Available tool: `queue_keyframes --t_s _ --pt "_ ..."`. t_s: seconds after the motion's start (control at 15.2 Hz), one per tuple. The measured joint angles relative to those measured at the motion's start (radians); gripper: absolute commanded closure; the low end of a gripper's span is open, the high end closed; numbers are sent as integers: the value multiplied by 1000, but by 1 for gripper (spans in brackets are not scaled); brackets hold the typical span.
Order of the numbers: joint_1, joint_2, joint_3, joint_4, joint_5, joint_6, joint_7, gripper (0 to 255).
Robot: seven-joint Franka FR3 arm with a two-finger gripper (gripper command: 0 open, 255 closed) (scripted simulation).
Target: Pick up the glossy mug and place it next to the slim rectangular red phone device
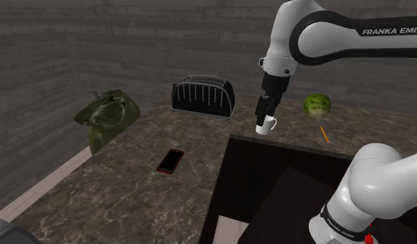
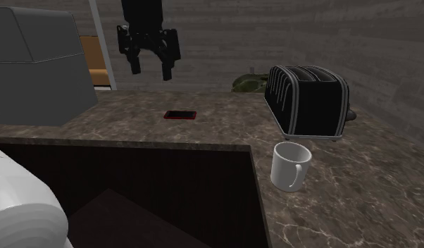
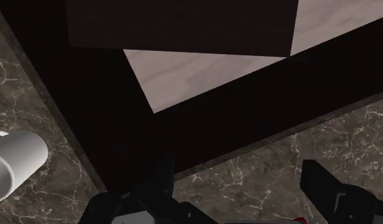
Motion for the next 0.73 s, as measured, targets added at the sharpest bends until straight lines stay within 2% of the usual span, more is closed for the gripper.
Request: queue_keyframes --t_s 0.13,0.73 --pt "-5 6 -7 -3 -7 9 -8 0" --pt "-82 141 -117 -60 -111 207 -140 0"
